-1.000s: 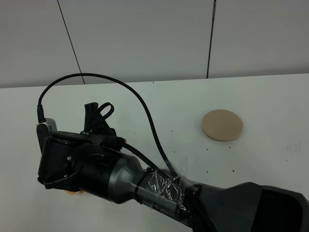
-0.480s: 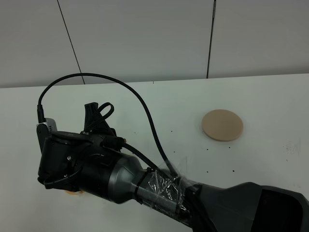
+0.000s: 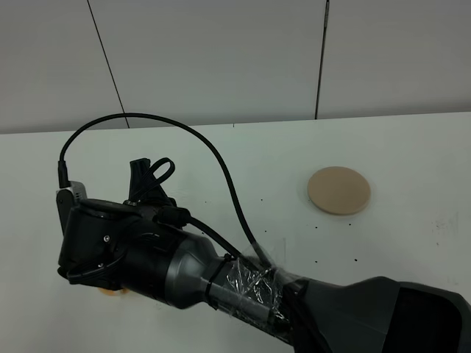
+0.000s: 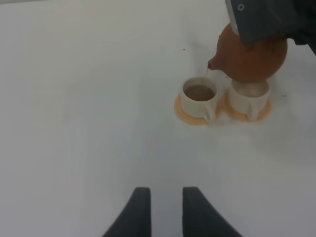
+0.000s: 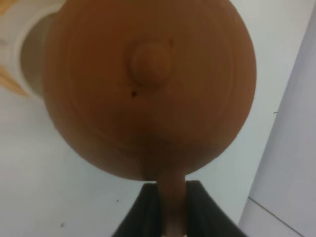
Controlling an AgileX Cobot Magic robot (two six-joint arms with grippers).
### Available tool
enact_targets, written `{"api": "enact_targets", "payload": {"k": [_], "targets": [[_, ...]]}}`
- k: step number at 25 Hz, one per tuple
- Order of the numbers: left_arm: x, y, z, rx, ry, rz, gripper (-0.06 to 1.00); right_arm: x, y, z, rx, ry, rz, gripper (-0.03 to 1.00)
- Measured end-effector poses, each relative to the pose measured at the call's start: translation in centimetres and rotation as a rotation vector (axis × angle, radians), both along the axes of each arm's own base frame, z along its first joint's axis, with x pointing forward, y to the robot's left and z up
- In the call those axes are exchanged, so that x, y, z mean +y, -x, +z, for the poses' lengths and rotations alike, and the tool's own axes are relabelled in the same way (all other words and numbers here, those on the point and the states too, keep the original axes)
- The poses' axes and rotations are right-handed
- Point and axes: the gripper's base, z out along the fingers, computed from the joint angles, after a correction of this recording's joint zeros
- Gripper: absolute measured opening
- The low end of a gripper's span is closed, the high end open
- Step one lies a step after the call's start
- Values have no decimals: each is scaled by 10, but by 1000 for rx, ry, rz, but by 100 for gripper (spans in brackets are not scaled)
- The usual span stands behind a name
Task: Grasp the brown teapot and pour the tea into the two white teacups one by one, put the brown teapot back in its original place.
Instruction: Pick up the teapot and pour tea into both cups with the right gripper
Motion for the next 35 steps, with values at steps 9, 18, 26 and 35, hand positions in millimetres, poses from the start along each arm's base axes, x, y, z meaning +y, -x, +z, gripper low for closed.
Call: {"api": "enact_targets", "payload": {"k": [9,18,26,35], "targets": [[0,0,0,0,0,0,23,-2,-4,0,47,-36,-22,9],[0,0,0,0,0,0,23,-3,-15,25,79,-166,-52,9],[0,0,0,0,0,0,23,-7,-23,39,179,-293,-82,9],[0,0,0,0,0,0,23,-24,-34,64,343,-467,-147,9]]}}
